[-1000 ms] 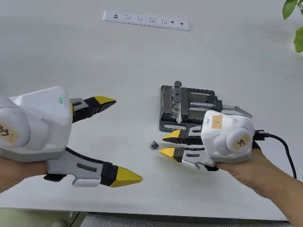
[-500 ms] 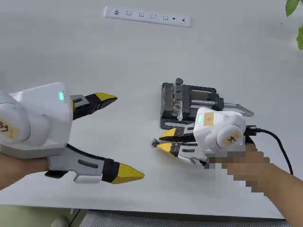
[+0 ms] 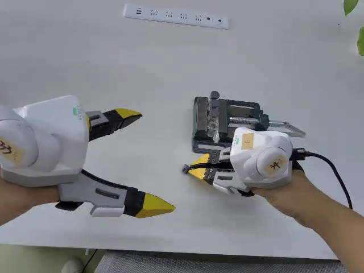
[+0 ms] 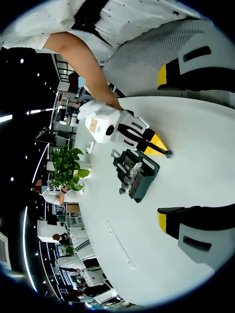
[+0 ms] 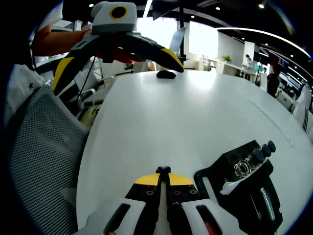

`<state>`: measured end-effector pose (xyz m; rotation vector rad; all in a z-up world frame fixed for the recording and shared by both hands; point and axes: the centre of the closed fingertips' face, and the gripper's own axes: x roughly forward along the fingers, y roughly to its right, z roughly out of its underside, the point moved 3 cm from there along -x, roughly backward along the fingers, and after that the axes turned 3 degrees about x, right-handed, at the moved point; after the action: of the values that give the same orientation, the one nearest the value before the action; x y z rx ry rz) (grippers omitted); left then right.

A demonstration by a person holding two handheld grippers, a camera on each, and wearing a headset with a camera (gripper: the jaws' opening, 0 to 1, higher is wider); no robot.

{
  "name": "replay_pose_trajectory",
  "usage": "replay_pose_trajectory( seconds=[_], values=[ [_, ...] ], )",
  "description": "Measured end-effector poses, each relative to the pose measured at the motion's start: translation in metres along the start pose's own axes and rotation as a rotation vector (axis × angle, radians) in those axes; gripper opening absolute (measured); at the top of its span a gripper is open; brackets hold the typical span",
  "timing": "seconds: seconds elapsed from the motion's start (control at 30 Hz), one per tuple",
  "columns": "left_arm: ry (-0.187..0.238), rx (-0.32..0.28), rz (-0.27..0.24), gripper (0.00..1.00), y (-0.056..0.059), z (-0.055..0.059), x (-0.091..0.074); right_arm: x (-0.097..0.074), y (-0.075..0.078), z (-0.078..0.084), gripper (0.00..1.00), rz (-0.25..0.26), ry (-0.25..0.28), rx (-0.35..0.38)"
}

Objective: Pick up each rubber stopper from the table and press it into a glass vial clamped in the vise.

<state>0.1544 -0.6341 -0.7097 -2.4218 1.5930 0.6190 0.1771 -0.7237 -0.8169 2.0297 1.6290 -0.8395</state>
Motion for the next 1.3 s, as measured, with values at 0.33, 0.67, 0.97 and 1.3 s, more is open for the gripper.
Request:
replay_pose_trajectory(
  seconds=[0.33,0.67,0.97,1.3],
  values=[
    [-0.001,0.001,0.001,0.99,0.0,0.0,0.001,0.0,0.002,0.0,0.0,0.006,0.002,0.018],
    [-0.001,0.006,0.003,0.98,0.001,-0.002,0.002,-0.001,0.001,0.0,0.0,0.015,0.007,0.028],
    [0.012,0.018,-0.004,0.97,0.001,-0.009,0.003,-0.016,0.001,-0.004,0.0,0.041,0.036,0.056],
    [0.049,0.055,-0.036,0.89,-0.002,-0.03,0.007,-0.062,0.003,-0.032,0.0,0.133,0.152,0.105]
  ],
)
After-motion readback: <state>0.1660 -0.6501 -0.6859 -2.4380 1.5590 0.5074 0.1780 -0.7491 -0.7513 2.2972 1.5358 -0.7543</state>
